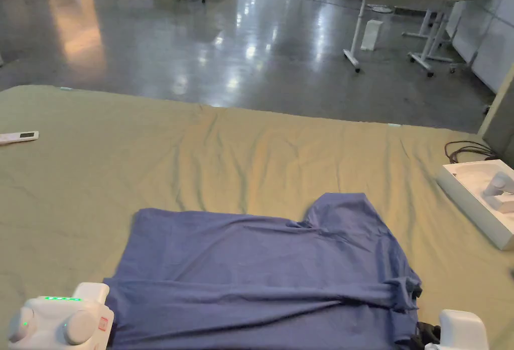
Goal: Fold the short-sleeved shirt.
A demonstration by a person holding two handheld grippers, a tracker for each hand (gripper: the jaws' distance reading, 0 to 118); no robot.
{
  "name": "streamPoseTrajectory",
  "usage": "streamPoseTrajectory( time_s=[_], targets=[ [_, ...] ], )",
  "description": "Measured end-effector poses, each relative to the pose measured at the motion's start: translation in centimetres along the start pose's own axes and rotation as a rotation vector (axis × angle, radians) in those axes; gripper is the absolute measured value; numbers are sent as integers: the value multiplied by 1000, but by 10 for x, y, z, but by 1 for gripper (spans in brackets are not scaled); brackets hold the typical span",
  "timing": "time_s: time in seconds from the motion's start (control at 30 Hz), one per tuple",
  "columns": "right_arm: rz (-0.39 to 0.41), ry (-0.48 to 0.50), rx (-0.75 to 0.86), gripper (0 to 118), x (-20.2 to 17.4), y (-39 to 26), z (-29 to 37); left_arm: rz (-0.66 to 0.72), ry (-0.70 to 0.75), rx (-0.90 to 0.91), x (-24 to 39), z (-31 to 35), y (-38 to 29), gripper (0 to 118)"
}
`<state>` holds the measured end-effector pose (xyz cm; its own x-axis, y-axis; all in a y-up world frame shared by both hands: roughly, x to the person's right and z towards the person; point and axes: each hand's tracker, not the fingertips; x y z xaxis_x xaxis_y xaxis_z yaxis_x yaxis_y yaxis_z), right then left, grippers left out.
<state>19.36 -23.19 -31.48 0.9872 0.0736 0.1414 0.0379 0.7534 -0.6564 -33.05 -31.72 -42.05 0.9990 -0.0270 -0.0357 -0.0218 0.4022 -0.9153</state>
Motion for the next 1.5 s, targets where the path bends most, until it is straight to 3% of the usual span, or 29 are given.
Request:
streamPoseTrajectory(
  time_s=[0.1,0.17,0.4,0.53,0.6,0.63,0.67,0.73,0.83,1.0,1.17,1.5],
  targets=[
    [-20,55,-165,43,22,4,-31,3,-17,15,-5,5,-2,3],
    [-13,21,-233,61,30,5,-51,4,-26,28,-7,8,-3,3],
    [-33,60,-341,64,30,31,-109,-9,-28,41,-7,9,-5,3],
    [91,39,-470,64,7,36,-143,-3,-30,37,-7,6,-6,3],
    [158,34,-550,60,-3,28,-154,-5,-31,36,-7,5,-7,3],
    [163,25,-504,59,-6,27,-152,-4,-31,37,-7,6,-7,3],
    [167,22,-485,44,-7,27,-146,-3,-32,37,-7,6,-7,3],
    [100,128,-480,13,-6,26,-143,2,-35,38,-8,6,-7,3],
    [125,103,-449,10,-4,16,-133,5,-42,39,-9,6,-7,3],
    [31,136,-388,9,13,10,-102,16,-64,52,-14,16,-8,3],
    [71,169,-282,9,14,15,-53,47,-108,114,-21,39,-13,3],
    [86,154,-254,9,30,67,-5,46,-159,234,-39,109,7,3]
  ],
)
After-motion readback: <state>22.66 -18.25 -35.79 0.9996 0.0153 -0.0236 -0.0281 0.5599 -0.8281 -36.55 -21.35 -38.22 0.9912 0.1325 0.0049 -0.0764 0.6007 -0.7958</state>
